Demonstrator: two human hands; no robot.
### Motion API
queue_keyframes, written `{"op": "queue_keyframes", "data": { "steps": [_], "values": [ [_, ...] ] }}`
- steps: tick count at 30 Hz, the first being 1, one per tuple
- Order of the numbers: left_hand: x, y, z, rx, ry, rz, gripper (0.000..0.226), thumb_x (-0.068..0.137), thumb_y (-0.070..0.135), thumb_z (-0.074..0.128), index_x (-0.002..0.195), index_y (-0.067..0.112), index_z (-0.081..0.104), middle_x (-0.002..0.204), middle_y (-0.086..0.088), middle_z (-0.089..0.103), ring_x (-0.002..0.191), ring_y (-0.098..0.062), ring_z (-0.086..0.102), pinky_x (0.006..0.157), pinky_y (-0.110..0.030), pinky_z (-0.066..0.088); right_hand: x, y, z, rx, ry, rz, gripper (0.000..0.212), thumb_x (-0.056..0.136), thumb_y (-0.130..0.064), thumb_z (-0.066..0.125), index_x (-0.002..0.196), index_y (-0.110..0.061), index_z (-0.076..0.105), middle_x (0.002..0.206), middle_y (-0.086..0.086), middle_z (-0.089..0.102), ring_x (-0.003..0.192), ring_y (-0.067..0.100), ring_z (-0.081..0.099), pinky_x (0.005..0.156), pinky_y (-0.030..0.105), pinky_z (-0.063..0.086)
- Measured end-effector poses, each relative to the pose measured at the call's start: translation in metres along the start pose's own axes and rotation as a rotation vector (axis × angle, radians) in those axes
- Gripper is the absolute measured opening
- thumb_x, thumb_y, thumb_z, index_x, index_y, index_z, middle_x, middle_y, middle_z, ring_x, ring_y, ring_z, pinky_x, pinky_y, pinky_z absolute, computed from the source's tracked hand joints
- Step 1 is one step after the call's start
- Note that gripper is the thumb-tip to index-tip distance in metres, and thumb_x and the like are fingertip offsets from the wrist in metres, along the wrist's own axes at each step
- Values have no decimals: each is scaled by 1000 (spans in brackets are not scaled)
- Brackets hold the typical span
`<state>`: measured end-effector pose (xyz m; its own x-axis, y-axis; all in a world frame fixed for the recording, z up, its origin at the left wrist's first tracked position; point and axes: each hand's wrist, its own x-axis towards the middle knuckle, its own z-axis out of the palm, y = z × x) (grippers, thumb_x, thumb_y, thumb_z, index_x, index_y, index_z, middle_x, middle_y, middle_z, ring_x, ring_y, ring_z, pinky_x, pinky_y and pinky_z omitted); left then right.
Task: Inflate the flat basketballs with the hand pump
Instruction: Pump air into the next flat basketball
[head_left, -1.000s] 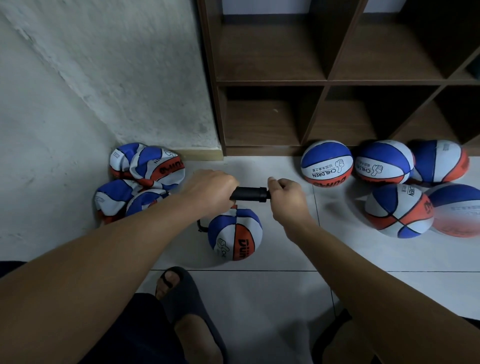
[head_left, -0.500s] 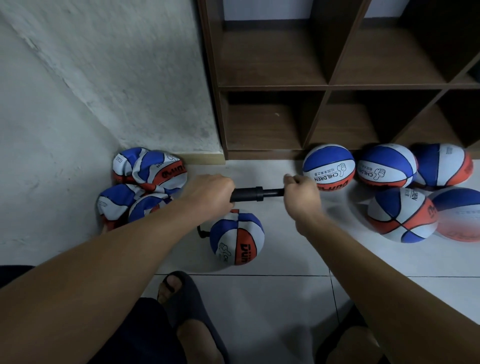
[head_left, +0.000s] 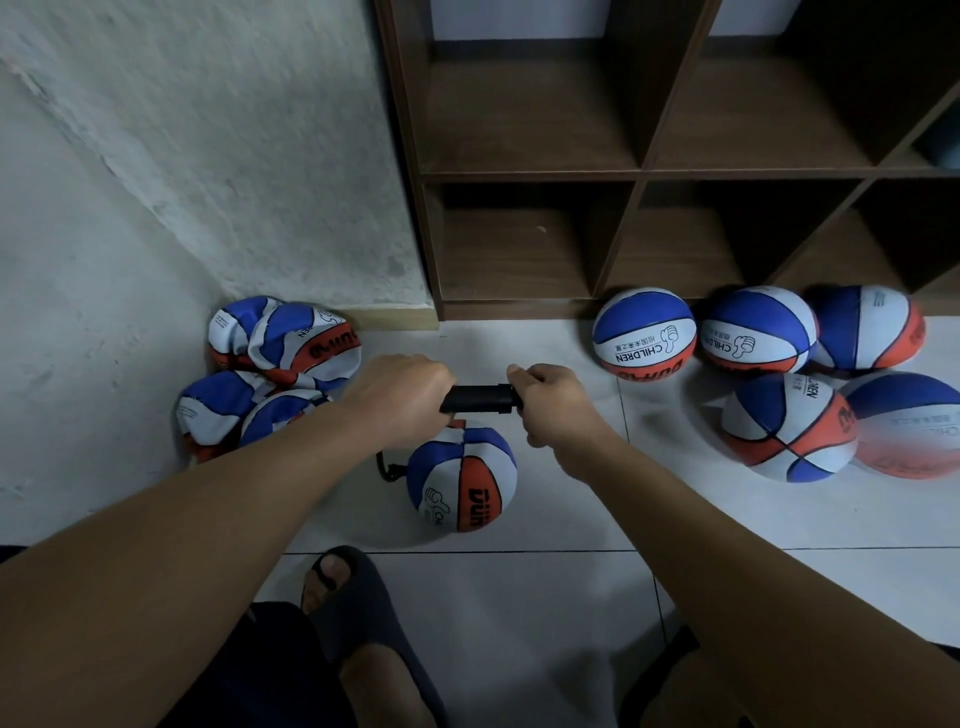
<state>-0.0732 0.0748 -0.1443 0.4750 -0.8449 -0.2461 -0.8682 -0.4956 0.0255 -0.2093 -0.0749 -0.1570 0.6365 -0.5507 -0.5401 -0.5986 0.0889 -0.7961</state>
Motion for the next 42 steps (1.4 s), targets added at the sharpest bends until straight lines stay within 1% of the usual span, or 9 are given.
{"op": "queue_keyframes", "data": {
  "steps": [6,11,15,17,21,32,36,39,42],
  "values": [
    [-1,-11,1,-32,12,-20,28,96,33,63,70,27,56,64,5,60,56,-16,60,51,-31,45,6,-3,-36,66,-82,33,29,111,-32,55,92,-10,51,68,7,45,54,19,38,53,34,35],
    [-2,-28,0,-33,13,-85,26,96,34,61,70,29,56,64,7,60,56,-15,59,53,-33,51,23,0,-77,50,58,93,26,106,-23,52,82,-15,49,67,7,43,51,18,33,48,29,29],
    [0,-7,-2,4,21,-40,25,95,31,64,72,29,53,68,6,61,58,-16,59,54,-32,47,11,1,-50,-44,298,-15,29,107,-28,50,93,-4,61,81,9,58,71,25,52,66,41,46],
    [0,2,-3,7,8,-31,24,94,28,65,73,29,53,69,5,60,60,-17,59,54,-32,44,-2,1,-30,-88,291,-82,36,113,-33,46,94,-5,60,83,9,62,76,24,56,72,40,48],
    [-1,10,-2,-1,-23,-16,9,94,30,69,87,27,64,73,5,61,65,-19,63,56,-31,44,-15,0,-7,-143,235,-122,42,115,-39,40,90,-10,57,75,4,55,67,18,52,58,32,38],
    [-2,11,-7,5,18,33,21,93,27,66,77,30,53,70,6,60,61,-17,60,50,-29,32,-11,-2,-8,-106,160,-73,44,113,-43,44,88,-9,57,72,5,53,63,19,48,59,35,40],
    [0,-5,-6,-30,43,1,33,99,41,64,71,29,51,67,5,60,58,-15,59,52,-31,41,-5,-6,-39,-75,265,-80,49,110,-45,51,103,1,65,80,14,58,75,24,53,74,42,50],
    [-1,-19,-3,-54,44,-41,35,99,49,62,71,29,55,65,6,60,56,-14,59,55,-35,53,6,-4,-69,-23,341,-40,40,106,-41,56,80,-10,61,70,10,53,68,25,46,62,40,42],
    [-1,-15,-3,-48,35,-33,35,99,49,63,71,30,54,66,7,60,57,-14,59,56,-34,53,11,2,-75,-13,359,-4,37,106,-34,55,77,-12,56,74,7,53,67,24,44,60,36,39]
  ]
}}
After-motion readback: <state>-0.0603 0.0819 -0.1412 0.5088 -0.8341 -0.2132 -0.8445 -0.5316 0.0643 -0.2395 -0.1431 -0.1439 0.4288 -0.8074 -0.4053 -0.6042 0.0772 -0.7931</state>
